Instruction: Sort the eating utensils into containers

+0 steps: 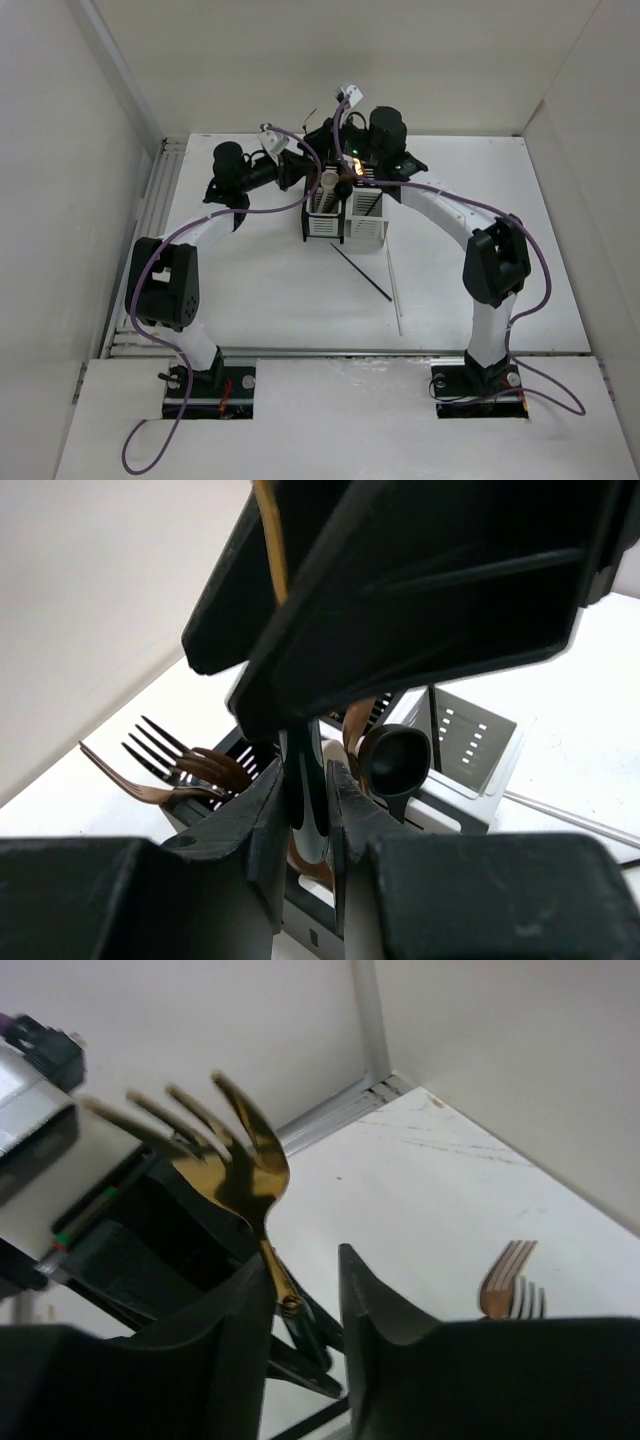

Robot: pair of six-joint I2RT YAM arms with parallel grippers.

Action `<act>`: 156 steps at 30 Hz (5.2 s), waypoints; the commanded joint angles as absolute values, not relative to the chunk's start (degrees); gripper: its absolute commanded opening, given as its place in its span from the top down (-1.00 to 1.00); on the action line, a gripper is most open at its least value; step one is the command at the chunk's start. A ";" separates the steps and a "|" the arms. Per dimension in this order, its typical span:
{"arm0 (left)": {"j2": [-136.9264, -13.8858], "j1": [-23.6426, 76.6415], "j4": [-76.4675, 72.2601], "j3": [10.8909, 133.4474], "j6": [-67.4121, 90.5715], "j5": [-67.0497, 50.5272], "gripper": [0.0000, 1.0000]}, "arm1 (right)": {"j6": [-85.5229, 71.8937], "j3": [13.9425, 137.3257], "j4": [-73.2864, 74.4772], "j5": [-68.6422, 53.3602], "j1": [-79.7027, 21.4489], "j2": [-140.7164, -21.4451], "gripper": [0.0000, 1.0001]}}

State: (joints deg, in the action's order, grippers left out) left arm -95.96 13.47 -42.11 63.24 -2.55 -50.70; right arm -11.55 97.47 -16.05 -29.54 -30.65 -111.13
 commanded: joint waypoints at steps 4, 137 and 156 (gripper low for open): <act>-93.25 14.41 -42.10 61.87 -5.45 -55.11 1.00 | -12.57 96.94 -24.17 -25.40 -30.23 -108.55 0.93; -83.51 6.07 -44.03 51.61 9.14 -21.10 -0.50 | 10.73 70.73 35.13 2.02 -47.11 -97.54 -0.24; -69.44 7.91 -40.25 40.87 2.46 -15.73 -0.58 | 3.52 63.73 32.17 -1.31 -43.24 -105.72 -0.05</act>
State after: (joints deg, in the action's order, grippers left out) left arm -72.16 7.33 -38.44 41.71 4.62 -16.47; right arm 4.64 65.39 33.87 0.16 -43.94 -102.87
